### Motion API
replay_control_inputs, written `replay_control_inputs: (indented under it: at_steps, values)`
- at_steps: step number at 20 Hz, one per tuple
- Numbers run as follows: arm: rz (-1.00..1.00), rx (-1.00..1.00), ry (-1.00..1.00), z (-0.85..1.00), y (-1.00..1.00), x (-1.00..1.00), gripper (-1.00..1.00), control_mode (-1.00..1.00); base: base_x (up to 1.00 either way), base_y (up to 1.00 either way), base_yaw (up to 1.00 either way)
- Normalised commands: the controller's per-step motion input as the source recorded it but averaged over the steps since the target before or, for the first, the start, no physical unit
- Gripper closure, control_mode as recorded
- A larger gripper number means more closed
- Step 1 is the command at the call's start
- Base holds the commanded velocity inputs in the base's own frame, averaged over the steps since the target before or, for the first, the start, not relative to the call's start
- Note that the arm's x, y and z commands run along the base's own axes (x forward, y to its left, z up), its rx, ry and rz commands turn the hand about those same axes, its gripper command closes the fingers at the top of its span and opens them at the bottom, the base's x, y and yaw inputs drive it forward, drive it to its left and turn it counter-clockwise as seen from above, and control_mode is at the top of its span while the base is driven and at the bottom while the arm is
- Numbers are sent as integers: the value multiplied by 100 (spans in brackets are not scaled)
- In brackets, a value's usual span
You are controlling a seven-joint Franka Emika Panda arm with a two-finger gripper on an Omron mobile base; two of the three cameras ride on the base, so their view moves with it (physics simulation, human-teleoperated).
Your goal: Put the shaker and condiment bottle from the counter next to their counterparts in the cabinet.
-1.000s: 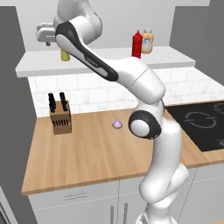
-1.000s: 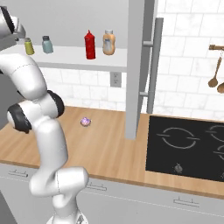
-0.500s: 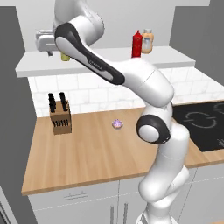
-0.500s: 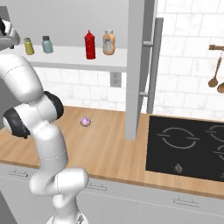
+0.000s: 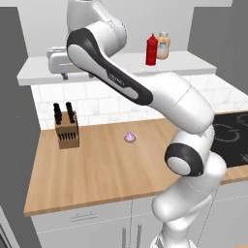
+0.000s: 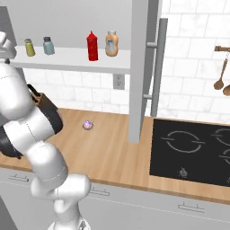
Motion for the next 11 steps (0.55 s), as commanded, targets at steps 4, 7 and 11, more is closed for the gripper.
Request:
replay_control_inputs:
  at_steps: [4,7,11]
  values:
    - [0,2,7,-47,-33,-78,-100,-100,0,0,0]
    - [0,2,6,-45,-31,-82,-100,-100,0,0,0]
    - [0,2,6,-46,-29,-84,-100,-100,0,0,0]
